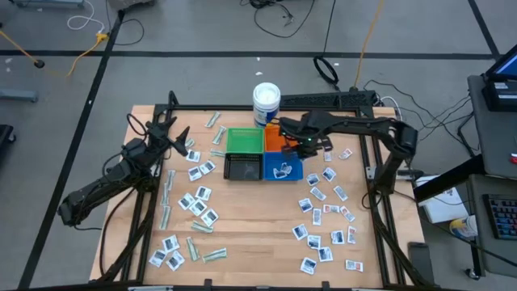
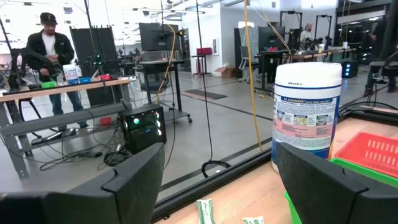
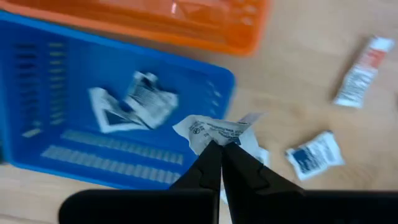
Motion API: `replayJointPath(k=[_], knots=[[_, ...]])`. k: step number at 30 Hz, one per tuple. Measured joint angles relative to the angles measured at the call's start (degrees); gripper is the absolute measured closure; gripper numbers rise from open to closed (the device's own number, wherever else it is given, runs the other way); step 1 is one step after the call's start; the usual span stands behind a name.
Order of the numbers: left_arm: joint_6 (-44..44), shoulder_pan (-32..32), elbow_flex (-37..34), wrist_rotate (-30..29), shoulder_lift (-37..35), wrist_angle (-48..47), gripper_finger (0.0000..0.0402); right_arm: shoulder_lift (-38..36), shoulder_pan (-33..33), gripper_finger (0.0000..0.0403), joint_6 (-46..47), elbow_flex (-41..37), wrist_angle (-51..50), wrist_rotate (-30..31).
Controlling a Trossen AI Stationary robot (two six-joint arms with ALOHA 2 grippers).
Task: Pick & Place First Aid Supplies
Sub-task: Put the blue alcohol pad into the blue basket
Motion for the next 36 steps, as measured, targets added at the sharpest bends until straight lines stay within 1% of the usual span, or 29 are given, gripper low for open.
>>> replayJointPath(k=[7, 10, 15, 19, 25, 31, 33, 36], knots=[[0.00, 0.02, 0.02, -0.02, 0.00, 0.00, 0.0094, 6.52, 2.37, 0.0403, 0.04, 8.67, 0.00, -0.20], [0.00, 0.02, 0.02, -0.02, 0.02, 0.00, 0.0094, 8.06, 3.49, 0.0403, 0.07, 10.65, 0.57, -0.20], [0.00, 0.00, -0.01, -0.02, 0.00, 0.00, 0.0094, 10.32, 5.60, 0.0403, 0.97, 10.73, 1.90, 0.00], [0.00, 0.00, -0.01, -0.01, 0.00, 0.00, 0.0094, 11.76, 6.14, 0.0403, 0.85, 10.67, 3.58, 1.33], [0.00, 0.00, 0.02, -0.02, 0.00, 0.00, 0.0094, 11.71, 6.28, 0.0403, 0.09, 7.44, 9.64, 1.68], [0.00, 0.02, 0.01, 0.00, 0.02, 0.00, 0.0094, 11.72, 6.78, 0.0402, 0.07, 4.55, 11.33, 1.51], [0.00, 0.00, 0.00, -0.02, 0.00, 0.00, 0.0094, 11.72, 6.77, 0.0397, 0.18, 4.27, 11.32, 1.51], [0.00, 0.01, 0.00, -0.02, 0.02, 0.00, 0.0094, 11.70, 6.73, 0.0372, 0.19, 4.21, 11.43, 1.53]])
